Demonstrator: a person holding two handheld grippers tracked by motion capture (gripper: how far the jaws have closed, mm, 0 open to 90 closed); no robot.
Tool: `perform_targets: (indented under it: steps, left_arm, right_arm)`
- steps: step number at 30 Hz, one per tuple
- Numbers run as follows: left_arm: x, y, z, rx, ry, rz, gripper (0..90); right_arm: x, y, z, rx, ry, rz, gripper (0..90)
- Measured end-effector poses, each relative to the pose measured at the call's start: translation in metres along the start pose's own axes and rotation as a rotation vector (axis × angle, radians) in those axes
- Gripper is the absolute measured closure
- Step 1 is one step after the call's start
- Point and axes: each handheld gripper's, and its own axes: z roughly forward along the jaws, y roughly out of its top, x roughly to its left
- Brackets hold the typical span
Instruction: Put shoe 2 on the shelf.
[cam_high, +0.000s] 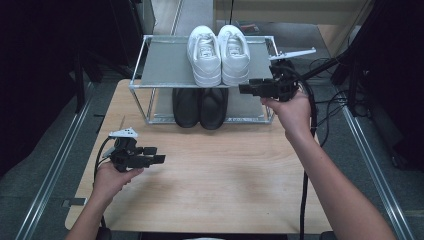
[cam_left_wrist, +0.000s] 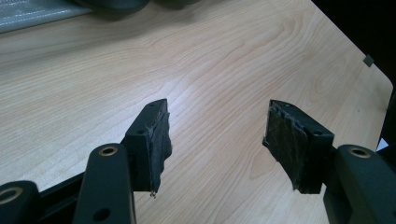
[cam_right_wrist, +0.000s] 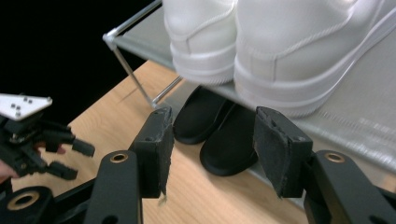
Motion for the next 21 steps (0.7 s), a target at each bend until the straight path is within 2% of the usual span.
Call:
perform_targets:
  steps: [5,9,11,21]
  left_arm:
    - [0.0,0.0,0.001,0.008,0.002,0.005,40.4]
    - [-0.001,-0.001,0.001,0.01,0.002,0.005,40.2]
    - [-0.001,-0.001,0.002,0.011,0.002,0.005,40.1]
    - [-0.001,-0.001,0.006,0.02,-0.002,0.011,38.4]
  right_arm:
    - [0.001,-0.025,0.003,0.005,0.041,-0.003,47.6]
    - [0.001,-0.046,0.006,0.003,0.056,-0.012,47.3]
    - [-0.001,-0.057,0.008,0.006,0.07,0.003,47.3]
    - [-0.009,-0.118,0.012,0.022,0.093,0.001,46.7]
